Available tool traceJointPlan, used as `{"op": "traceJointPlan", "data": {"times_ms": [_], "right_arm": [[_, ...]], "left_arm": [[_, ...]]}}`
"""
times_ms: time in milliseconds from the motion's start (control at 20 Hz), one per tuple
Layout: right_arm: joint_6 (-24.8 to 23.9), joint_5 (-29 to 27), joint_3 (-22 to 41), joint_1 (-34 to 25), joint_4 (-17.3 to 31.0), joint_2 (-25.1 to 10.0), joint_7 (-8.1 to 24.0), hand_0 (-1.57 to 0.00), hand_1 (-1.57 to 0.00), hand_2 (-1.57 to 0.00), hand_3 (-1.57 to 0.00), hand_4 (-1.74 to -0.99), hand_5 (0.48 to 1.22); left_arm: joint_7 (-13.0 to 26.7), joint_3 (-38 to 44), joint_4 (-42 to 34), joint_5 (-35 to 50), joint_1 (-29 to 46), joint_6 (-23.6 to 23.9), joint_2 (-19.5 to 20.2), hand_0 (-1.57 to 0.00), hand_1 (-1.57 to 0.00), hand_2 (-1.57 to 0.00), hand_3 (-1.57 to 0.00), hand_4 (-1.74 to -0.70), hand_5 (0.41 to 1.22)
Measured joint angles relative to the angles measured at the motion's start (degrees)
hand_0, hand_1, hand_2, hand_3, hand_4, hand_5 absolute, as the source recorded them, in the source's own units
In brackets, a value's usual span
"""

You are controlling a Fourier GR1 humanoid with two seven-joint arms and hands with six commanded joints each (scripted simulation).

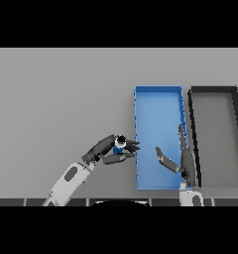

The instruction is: Pick up the blue pipe and place it into the blue bin.

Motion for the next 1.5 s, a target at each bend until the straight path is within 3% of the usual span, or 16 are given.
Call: {"op": "traceJointPlan", "data": {"times_ms": [100, 200, 300, 450, 550, 600, 700, 900, 1200, 1500], "right_arm": [[3.33, -5.63, -0.64, -0.02, -2.72, -0.44, -4.45, 0.00, -0.01, -0.03, 0.00, -1.175, 0.592], [6.24, -9.67, -1.99, -2.01, -6.34, -3.42, -4.15, 0.00, -0.01, -0.02, 0.00, -1.163, 0.592], [10.18, -11.49, -0.89, -3.22, -10.55, -6.93, -1.17, 0.00, 0.00, -0.01, 0.00, -1.171, 0.579], [14.52, -13.59, 1.60, -6.10, -14.34, -10.54, 9.99, 0.00, 0.00, 0.00, 0.00, -1.194, 0.543], [16.68, -13.44, 3.44, -9.16, -14.62, -12.17, 13.98, 0.00, 0.00, 0.00, 0.00, -1.219, 0.537], [17.95, -13.99, 3.57, -10.86, -14.46, -13.15, 13.95, 0.00, 0.00, 0.00, 0.00, -1.230, 0.531], [19.80, -14.46, 5.71, -13.38, -14.48, -13.16, 15.49, 0.00, 0.00, 0.00, 0.00, -1.256, 0.523], [21.53, -15.58, 8.55, -18.89, -14.41, -12.16, 21.76, 0.00, 0.00, 0.00, 0.00, -1.232, 0.525], [24.40, -18.83, 12.31, -27.85, -12.95, -9.75, 25.37, 0.00, 0.00, 0.00, 0.00, -1.195, 0.513], [26.05, -19.30, 15.07, -34.95, -6.92, -5.83, 29.27, 0.00, -0.03, -0.05, -0.01, -1.215, 0.513]], "left_arm": [[-0.15, 0.27, -0.31, -0.45, 0.43, -0.01, 0.02, -1.57, -1.57, -1.57, -1.57, -1.47, 1.221], [1.05, 0.25, -0.58, -0.64, 0.25, -0.39, -0.37, -1.57, -1.57, -1.57, -1.57, -1.47, 1.221], [1.49, 0.91, -0.59, -0.74, -0.04, -0.80, -0.14, -1.57, -1.57, -1.57, -1.57, -1.47, 1.221], [1.09, 0.65, -0.69, -1.34, 0.48, -1.30, -0.79, -1.57, -1.57, -1.57, -1.57, -1.47, 1.221], [1.29, 0.92, -1.31, -1.60, 0.46, -1.55, -0.49, -1.57, -1.57, -1.57, -1.57, -1.47, 1.221], [1.84, 0.88, -1.32, -1.94, 0.15, -1.54, -0.76, -1.57, -1.57, -1.57, -1.57, -1.47, 1.221], [0.89, 1.09, -1.59, -2.53, 0.41, -1.85, -0.33, -1.57, -1.57, -1.57, -1.57, -1.47, 1.221], [2.23, 1.28, -1.01, -3.02, 0.03, -2.17, -1.30, -1.57, -1.57, -1.57, -1.57, -1.47, 1.221], [1.92, 1.79, -0.74, -3.01, 0.62, -4.08, -1.77, -1.57, -1.57, -1.57, -1.57, -1.48, 1.221], [0.59, 3.56, 0.51, -1.67, -0.15, -6.94, -2.54, -1.57, -1.57, -1.57, -1.57, -1.46, 1.221]]}}
